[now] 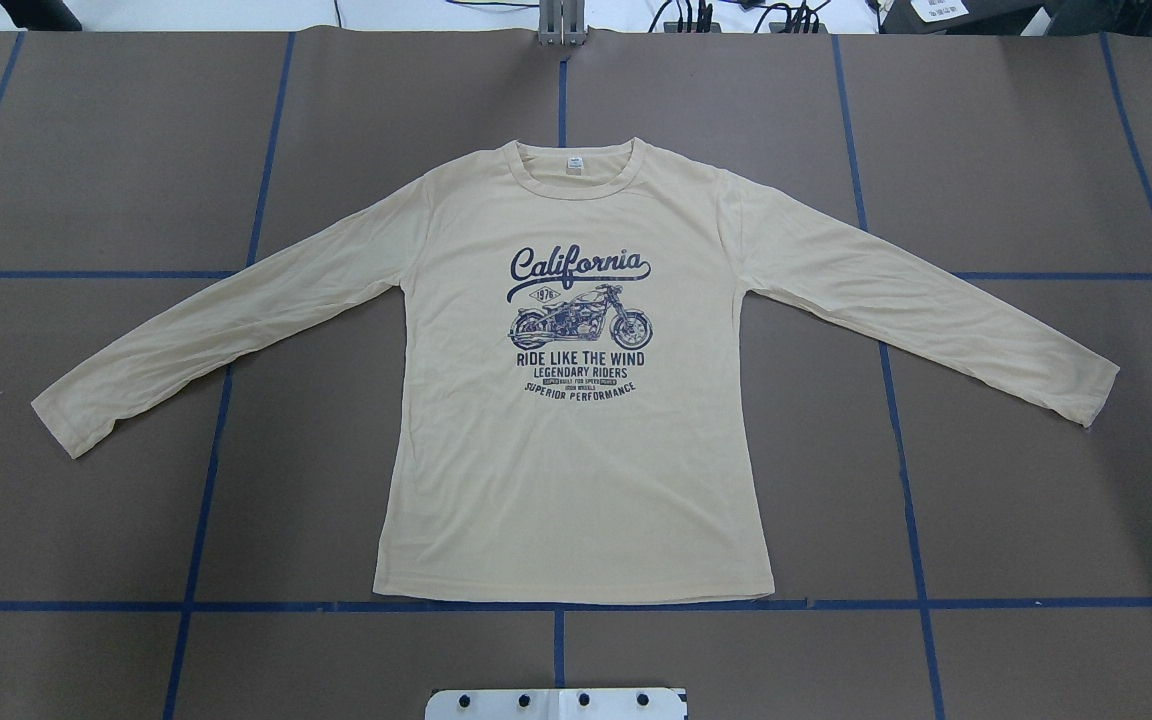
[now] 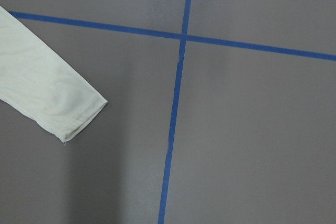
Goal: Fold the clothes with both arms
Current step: 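Move the right gripper toward the sleeve cuff nearest it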
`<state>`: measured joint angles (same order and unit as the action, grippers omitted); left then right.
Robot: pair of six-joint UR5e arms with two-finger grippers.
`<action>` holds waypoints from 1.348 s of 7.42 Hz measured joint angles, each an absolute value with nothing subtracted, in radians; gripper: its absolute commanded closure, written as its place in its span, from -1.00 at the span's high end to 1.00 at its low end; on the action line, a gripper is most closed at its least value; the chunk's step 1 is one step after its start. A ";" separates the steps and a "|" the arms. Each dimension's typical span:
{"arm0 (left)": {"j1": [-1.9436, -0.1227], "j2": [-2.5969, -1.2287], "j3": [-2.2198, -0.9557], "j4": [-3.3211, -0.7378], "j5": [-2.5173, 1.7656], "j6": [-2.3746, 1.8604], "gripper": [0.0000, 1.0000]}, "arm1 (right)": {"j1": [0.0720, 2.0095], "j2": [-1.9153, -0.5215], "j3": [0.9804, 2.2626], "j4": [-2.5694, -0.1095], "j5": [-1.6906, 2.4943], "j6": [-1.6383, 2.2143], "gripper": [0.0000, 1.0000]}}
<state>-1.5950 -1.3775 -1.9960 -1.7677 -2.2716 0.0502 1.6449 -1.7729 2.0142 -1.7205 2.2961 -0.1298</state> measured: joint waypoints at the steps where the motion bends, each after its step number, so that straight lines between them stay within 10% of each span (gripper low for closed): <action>1: -1.595 -1.410 -1.995 -1.779 -2.255 0.050 1.00 | 1.645 -1.740 2.012 -1.721 2.295 -0.124 1.00; 10: -1.595 -1.513 -1.942 -1.947 -2.256 0.052 1.00 | 1.402 -1.739 1.929 -1.319 2.287 0.234 0.98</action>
<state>-1.5953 -1.5127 -1.9422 -1.9474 -2.2559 0.0524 1.4020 -1.7392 1.9286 -1.3191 2.2870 0.2339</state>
